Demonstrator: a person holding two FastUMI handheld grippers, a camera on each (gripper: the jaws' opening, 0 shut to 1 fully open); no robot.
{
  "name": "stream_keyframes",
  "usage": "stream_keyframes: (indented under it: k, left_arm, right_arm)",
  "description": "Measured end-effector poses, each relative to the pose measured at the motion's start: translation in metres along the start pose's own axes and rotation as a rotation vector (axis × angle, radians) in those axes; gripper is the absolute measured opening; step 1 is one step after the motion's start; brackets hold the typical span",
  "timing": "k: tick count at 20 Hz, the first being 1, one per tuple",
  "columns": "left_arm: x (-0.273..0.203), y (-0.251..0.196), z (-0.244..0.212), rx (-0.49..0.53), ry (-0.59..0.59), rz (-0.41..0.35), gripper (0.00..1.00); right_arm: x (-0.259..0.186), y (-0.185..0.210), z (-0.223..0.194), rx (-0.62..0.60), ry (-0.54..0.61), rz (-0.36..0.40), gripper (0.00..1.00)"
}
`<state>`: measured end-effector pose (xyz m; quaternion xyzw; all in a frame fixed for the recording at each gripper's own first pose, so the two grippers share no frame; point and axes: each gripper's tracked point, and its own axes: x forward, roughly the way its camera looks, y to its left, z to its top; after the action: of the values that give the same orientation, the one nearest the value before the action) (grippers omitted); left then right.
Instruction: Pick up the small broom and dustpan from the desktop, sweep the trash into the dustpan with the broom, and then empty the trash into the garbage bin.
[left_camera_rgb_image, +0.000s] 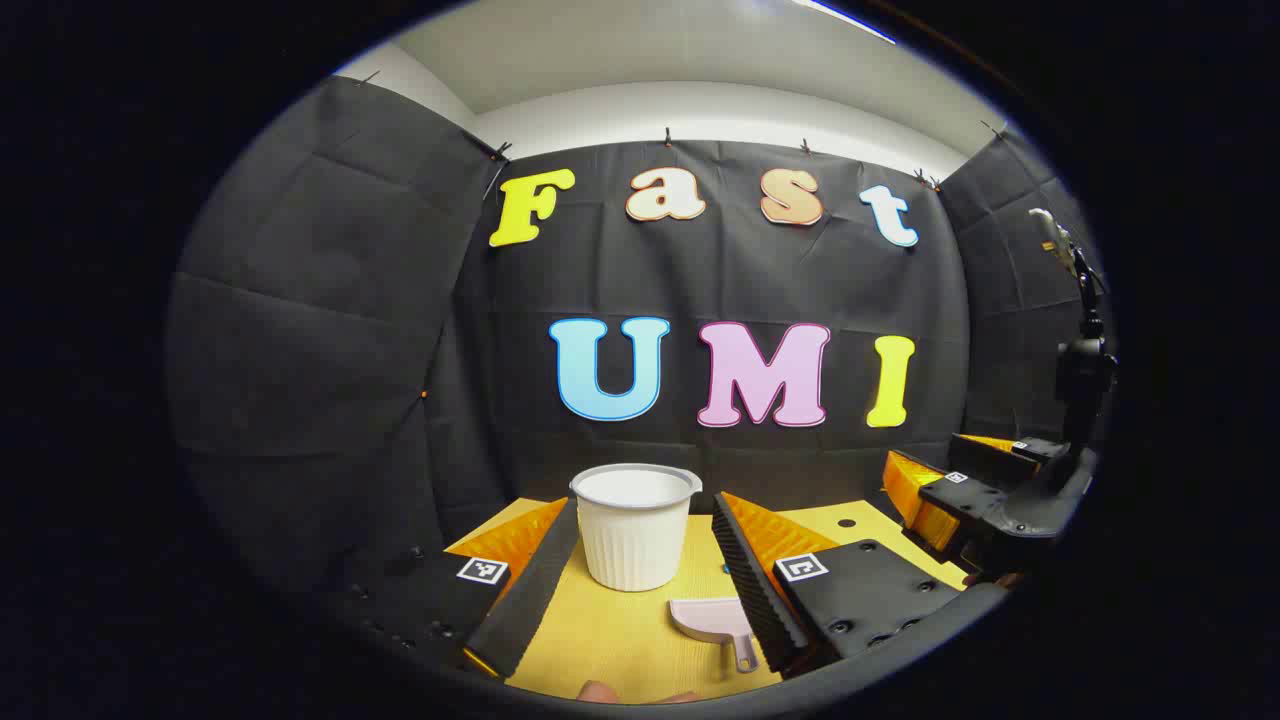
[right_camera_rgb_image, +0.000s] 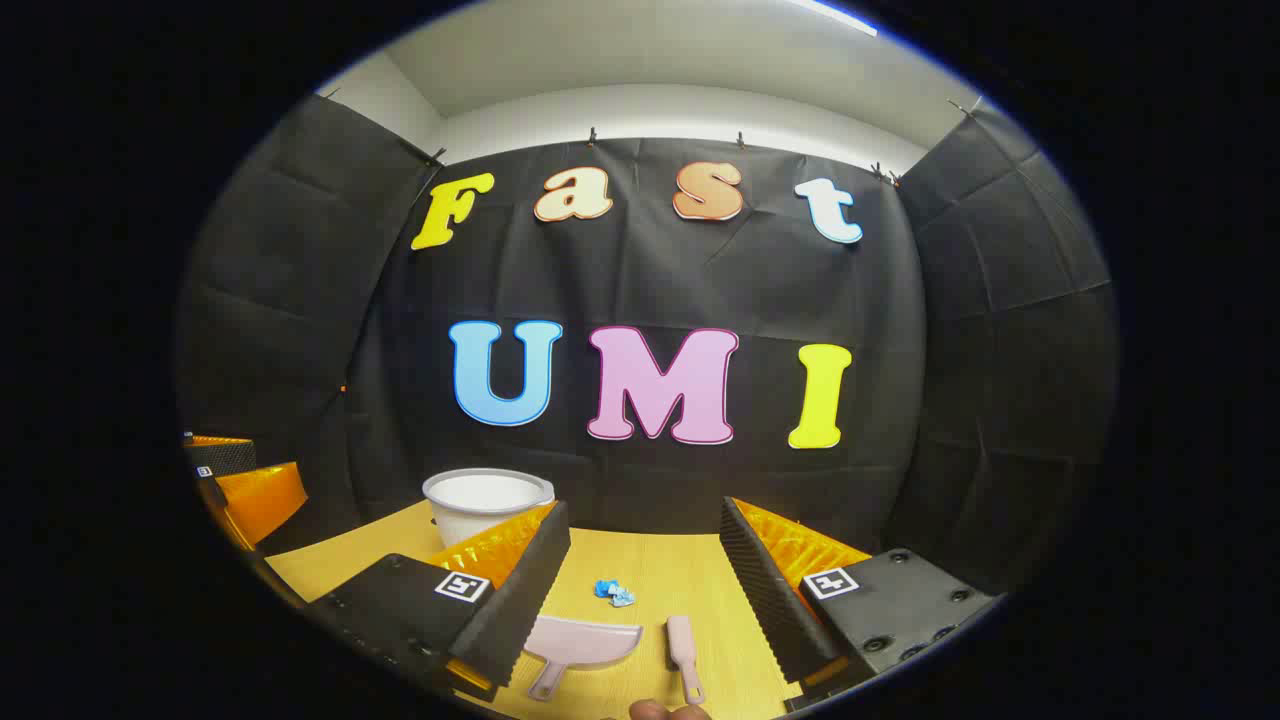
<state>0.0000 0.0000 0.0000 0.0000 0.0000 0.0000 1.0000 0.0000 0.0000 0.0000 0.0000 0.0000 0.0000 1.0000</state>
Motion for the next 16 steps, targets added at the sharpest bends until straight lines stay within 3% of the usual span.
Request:
stream_keyframes:
  k: [1, 8, 12, 13, 15, 16]
  left_arm:
    - [-0.004, 0.004, -0.001, -0.001, -0.001, -0.003, 0.79]
    - [-0.017, 0.011, -0.002, -0.023, -0.010, -0.020, 0.80]
    - [-0.016, 0.007, 0.002, -0.015, -0.008, -0.037, 0.80]
    - [-0.015, 0.006, 0.001, -0.016, -0.004, -0.039, 0.80]
    - [-0.013, 0.005, -0.001, -0.008, 0.013, -0.040, 0.80]
    - [-0.013, 0.006, 0.000, -0.003, 0.013, -0.034, 0.80]
  right_arm:
    - [-0.004, 0.002, 0.002, -0.003, -0.007, -0.002, 0.97]
    - [-0.027, 0.010, 0.013, -0.038, -0.029, -0.007, 0.93]
    - [-0.030, 0.007, 0.018, 0.001, -0.038, -0.028, 0.93]
    - [-0.029, 0.005, 0.017, 0.011, -0.037, -0.031, 0.97]
    - [-0.026, 0.002, 0.013, 0.025, -0.028, -0.037, 0.94]
    - [-0.024, 0.001, 0.011, 0.028, -0.024, -0.037, 0.98]
